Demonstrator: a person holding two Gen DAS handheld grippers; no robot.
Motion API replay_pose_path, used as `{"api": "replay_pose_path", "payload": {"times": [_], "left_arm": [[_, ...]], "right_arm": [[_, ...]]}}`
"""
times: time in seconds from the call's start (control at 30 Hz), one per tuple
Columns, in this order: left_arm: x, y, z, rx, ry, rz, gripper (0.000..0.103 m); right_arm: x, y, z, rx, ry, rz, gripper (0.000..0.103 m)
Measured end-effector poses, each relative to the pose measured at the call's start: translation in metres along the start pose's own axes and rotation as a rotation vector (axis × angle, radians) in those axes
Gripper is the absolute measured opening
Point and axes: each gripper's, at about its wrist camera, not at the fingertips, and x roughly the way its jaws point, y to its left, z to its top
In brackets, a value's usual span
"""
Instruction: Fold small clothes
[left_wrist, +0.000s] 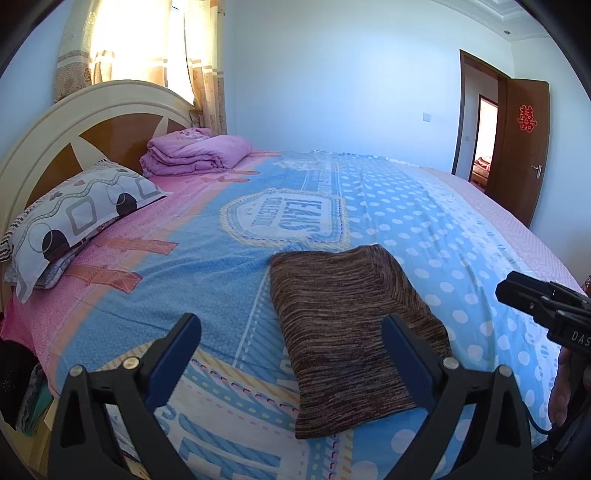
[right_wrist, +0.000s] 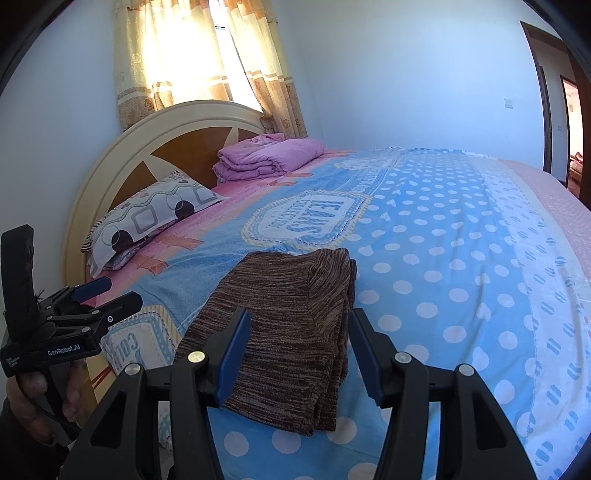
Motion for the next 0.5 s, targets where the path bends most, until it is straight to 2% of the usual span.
{"api": "replay_pose_path", "payload": {"times": [0.23, 0.5], "left_arm": [[-0.004, 0.005, 0.003, -0.013, -0.024, 0.009, 0.103], [-0.008, 0.011, 0.007, -0.027, -0.046, 0.035, 0.103]], "right_arm": [[-0.008, 0.004, 0.003, -0.014, -0.044, -0.016, 0.056], [-0.027, 0.003, 0.01, 0.001, -0.144, -0.039, 0.056]]}}
